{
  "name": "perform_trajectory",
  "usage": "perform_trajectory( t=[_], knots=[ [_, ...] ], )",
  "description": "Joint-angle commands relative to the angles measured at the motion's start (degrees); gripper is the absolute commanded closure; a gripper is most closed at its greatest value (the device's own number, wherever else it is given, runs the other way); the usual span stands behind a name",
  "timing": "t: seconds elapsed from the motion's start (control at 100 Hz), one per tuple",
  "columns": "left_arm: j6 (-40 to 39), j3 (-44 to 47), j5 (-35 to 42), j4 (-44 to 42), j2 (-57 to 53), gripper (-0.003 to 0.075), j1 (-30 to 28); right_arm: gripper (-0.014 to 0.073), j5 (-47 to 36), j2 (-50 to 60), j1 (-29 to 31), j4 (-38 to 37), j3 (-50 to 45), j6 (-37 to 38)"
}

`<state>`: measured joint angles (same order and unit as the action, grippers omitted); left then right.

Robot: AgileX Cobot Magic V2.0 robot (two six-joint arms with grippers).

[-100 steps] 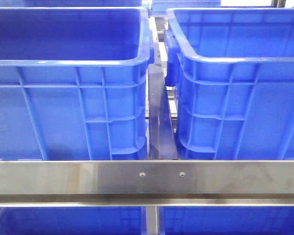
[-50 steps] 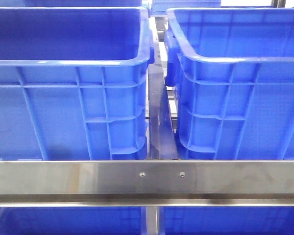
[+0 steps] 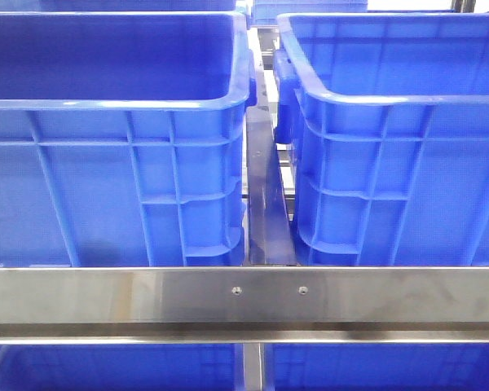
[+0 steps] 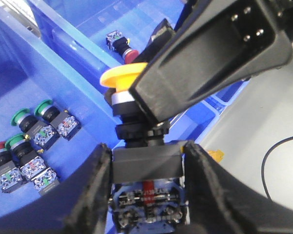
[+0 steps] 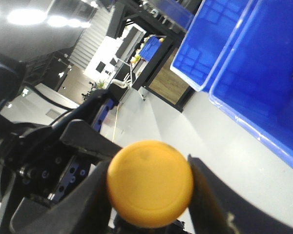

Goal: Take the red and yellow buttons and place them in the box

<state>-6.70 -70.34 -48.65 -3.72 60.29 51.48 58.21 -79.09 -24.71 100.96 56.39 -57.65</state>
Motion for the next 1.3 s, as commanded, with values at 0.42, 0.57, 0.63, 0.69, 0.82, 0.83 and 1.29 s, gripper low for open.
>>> perform_trajectory(
  t=[0.42,0.57,0.63,0.69,0.82,0.83,1.29],
  knots=[
    [0.0,-1.5,2.4,0.1,-0.9,0.0219,0.2,0.0484,4.0,1.8,-0.1,9.0,1.9,-0.5],
    [-0.1,-1.5,2.4,-0.9,-0.9,0.0120,0.2,0.0484,3.8,1.8,0.0,9.0,1.9,-1.9],
    [-1.0,-1.5,2.5,-1.6,-1.0,0.0120,0.2,0.0484,3.0,1.8,0.1,9.0,1.9,-2.8],
    [-1.8,-1.5,2.6,-2.3,-1.2,0.0120,0.0,0.0484,1.7,1.9,0.9,8.9,2.0,-4.5],
    [-4.6,-1.5,2.6,-4.2,-1.2,0.0120,-1.2,0.0484,0.0,2.1,4.6,9.0,2.0,-7.8],
    [-4.7,-1.5,2.6,-4.4,-1.2,0.0120,-1.3,0.0484,0.0,2.1,4.8,9.0,2.0,-7.8],
    [-8.4,3.6,6.7,-9.3,-3.9,0.0120,-19.3,0.0484,5.6,2.1,16.9,6.6,2.0,-8.3]
  ],
)
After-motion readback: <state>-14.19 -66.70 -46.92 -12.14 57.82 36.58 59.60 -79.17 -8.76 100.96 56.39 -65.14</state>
